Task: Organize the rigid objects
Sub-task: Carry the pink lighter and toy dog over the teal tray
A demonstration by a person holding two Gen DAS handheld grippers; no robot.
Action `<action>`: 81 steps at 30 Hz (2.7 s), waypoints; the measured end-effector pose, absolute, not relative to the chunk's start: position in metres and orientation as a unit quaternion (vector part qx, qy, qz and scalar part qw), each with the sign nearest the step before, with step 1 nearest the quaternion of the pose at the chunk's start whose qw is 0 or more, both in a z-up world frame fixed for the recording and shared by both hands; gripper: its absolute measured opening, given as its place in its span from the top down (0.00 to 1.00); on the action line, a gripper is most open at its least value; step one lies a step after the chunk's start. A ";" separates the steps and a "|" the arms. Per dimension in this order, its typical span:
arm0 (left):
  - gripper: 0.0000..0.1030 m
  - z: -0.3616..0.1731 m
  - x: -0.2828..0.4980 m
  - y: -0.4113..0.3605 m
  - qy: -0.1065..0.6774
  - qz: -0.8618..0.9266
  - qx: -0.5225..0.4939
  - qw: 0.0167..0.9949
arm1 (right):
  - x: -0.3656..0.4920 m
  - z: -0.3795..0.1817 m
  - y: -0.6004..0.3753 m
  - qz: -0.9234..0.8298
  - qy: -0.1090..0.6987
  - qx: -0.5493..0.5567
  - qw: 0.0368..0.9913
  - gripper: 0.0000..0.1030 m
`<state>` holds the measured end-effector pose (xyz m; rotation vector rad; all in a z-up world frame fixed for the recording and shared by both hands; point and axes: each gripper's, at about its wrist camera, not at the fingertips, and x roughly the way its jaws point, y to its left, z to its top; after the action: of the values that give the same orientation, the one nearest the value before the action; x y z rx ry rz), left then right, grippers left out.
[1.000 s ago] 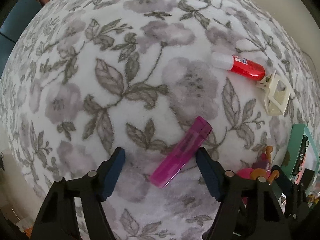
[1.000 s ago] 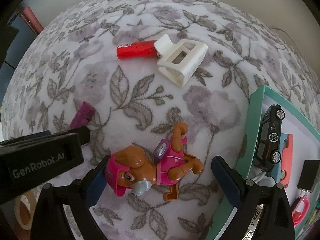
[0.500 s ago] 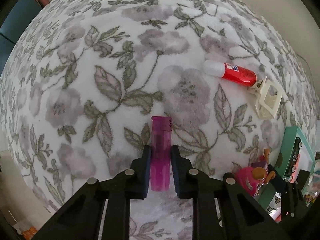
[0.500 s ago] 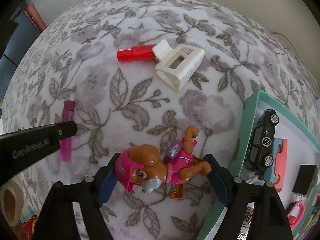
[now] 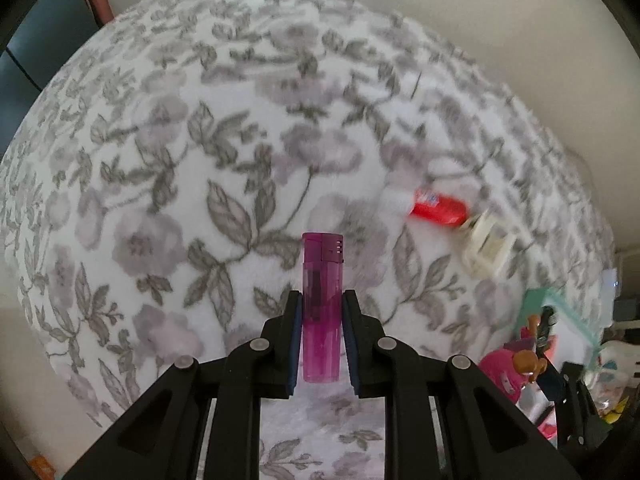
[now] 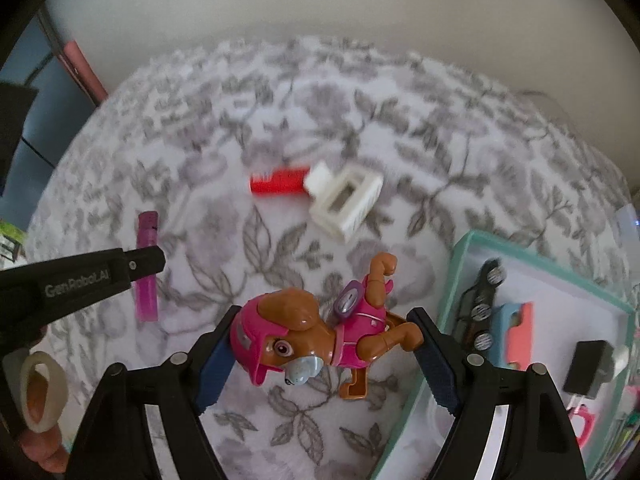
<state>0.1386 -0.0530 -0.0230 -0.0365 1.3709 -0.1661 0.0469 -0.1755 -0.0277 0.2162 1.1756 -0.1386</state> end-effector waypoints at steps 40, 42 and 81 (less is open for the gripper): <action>0.80 0.035 0.027 -0.231 0.584 -0.288 0.073 0.755 | -0.082 0.021 -0.369 -0.284 0.502 0.249 0.778 0.19; 0.80 0.028 0.023 -0.238 0.590 -0.288 0.082 0.750 | -0.081 0.017 -0.368 -0.280 0.508 0.250 0.775 0.19; 0.67 -0.023 0.022 -0.252 0.644 -0.249 0.114 0.714 | -0.083 -0.033 -0.371 -0.289 0.563 0.266 0.727 0.19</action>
<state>0.0223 -0.2519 -0.0230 0.2532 1.4265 -0.5521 -0.0835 -0.3710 -0.0334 0.5873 1.2404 -0.6379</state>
